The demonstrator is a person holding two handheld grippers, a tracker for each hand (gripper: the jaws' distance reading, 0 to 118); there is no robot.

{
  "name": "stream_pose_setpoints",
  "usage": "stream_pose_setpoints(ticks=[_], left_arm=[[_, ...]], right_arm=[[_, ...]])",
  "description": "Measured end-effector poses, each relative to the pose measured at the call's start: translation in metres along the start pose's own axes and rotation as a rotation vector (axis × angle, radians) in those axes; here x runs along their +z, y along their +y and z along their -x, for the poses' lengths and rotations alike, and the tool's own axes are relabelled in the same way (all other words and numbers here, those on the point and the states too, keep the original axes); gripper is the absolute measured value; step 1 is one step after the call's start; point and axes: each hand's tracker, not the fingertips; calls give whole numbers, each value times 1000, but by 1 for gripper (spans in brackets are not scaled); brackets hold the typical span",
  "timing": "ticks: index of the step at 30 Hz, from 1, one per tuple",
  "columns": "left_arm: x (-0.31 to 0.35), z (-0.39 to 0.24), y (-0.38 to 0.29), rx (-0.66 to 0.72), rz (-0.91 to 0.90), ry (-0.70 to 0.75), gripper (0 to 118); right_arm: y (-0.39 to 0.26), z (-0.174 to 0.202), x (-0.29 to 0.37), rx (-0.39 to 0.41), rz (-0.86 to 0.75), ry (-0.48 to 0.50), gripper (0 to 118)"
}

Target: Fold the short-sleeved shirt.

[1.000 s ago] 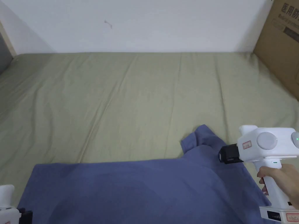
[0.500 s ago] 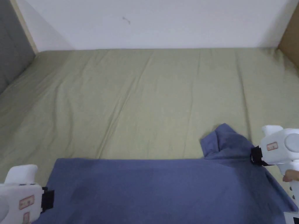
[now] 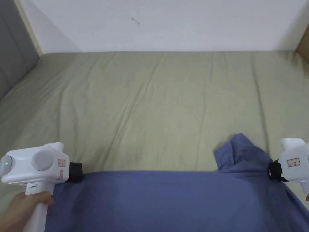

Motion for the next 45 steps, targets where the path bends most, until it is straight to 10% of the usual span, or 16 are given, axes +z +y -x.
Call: stream_pose_setpoints(ticks=[4,21,36,38,39,42,45], left_arm=[[20,-7,7,-73,-29,17,3],[159,13,-17,-62,-245,-56,3],[178,53,-215,-94,-88,-44,4],[164,55,-226,-60,-74,-40,18],[159,59,-227,-46,-60,-14,45],[162,66,-228,-39,-72,7,111],[187,71,-225,6,-117,-55,111]], right_arm=[[5,-3,9,-10,-7,15,1],[-14,2,156,23,-221,40,1],[-256,10,178,20,-3,4,1],[-275,11,162,11,10,-1,1],[-279,11,159,4,23,3,11],[-283,14,166,-10,7,-7,77],[-272,18,187,-16,-32,-41,84]])
